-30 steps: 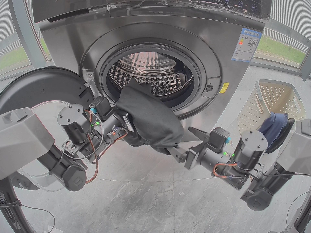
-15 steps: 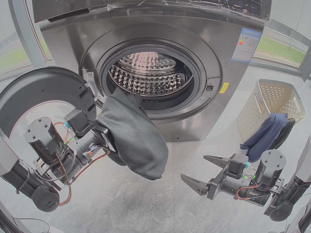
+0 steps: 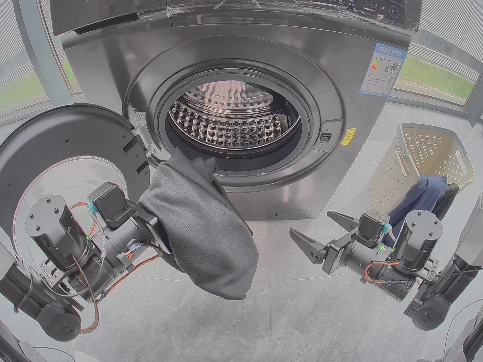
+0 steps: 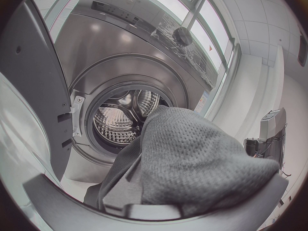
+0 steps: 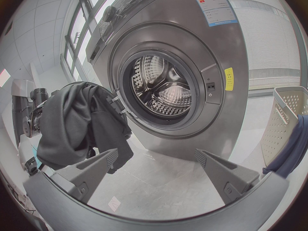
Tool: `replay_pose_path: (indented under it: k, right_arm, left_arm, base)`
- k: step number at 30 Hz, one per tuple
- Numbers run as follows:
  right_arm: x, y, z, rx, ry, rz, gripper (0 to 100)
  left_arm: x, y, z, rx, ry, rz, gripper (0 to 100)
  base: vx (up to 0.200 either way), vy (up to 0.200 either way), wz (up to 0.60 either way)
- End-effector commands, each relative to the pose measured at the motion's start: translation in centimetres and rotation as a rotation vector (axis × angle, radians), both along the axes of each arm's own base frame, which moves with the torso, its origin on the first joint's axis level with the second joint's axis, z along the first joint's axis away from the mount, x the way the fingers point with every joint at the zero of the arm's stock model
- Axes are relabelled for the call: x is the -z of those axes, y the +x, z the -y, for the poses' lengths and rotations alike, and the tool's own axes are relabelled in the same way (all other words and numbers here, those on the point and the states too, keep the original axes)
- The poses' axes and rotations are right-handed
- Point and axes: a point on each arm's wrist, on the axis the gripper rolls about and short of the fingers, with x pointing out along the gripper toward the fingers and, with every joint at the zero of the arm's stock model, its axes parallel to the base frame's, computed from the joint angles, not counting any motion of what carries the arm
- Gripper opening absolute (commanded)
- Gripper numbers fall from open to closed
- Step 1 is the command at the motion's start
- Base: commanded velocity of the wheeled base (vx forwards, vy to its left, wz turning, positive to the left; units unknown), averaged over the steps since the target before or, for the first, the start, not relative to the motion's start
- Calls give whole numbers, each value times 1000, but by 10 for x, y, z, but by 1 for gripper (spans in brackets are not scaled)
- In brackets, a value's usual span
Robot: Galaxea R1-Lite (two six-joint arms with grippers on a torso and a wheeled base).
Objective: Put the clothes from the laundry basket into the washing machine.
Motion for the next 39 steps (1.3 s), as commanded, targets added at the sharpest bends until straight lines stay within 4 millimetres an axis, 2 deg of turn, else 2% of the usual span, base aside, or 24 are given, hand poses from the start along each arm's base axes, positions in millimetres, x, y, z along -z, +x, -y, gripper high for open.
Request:
replay_pose_path:
  k: [1, 3, 14, 21, 26, 28, 29, 32, 33, 35, 39]
  right_arm:
    - [-1, 3, 1, 10, 3, 4, 100]
    - [-1, 3, 1, 10, 3, 4, 100]
    - [5, -2, 2, 3, -16, -20, 100]
    - [19, -16, 9, -16, -74, -82, 100]
    - [28, -33, 5, -77, -112, -120, 100]
    - [28, -34, 5, -81, -114, -123, 100]
    - [30, -42, 2, -120, -126, -133, 100]
    - [31, -48, 1, -147, -136, -143, 100]
    - [33, -51, 1, -161, -144, -151, 100]
    - [33, -52, 0, -165, -144, -153, 100]
    - [34, -57, -4, -190, -145, -152, 100]
  left_arm:
    - [0, -1, 0, 2, 1, -2, 0]
    - [0, -1, 0, 2, 1, -3, 0]
    - [6, -2, 6, 21, 19, -19, 0]
    - [8, -1, 8, 23, 46, -7, 0]
    - [14, 2, 10, 15, 62, -26, 0]
    - [15, 2, 10, 15, 63, -27, 0]
    - [22, 6, 13, 15, 88, -43, 0]
    - [31, 11, 16, 10, 119, -60, 0]
    - [40, 15, 19, 4, 146, -81, 0]
    - [43, 16, 20, 2, 152, -90, 0]
    - [49, 28, 37, -36, 146, -92, 0]
  base:
    - [0, 0, 0]
    - [0, 0, 0]
    - [200, 0, 0]
    - [200, 0, 0]
    - [200, 0, 0]
    - [0, 0, 0]
    - [0, 0, 0]
    - [0, 0, 0]
    - [0, 0, 0]
    - [0, 0, 0]
    - [0, 0, 0]
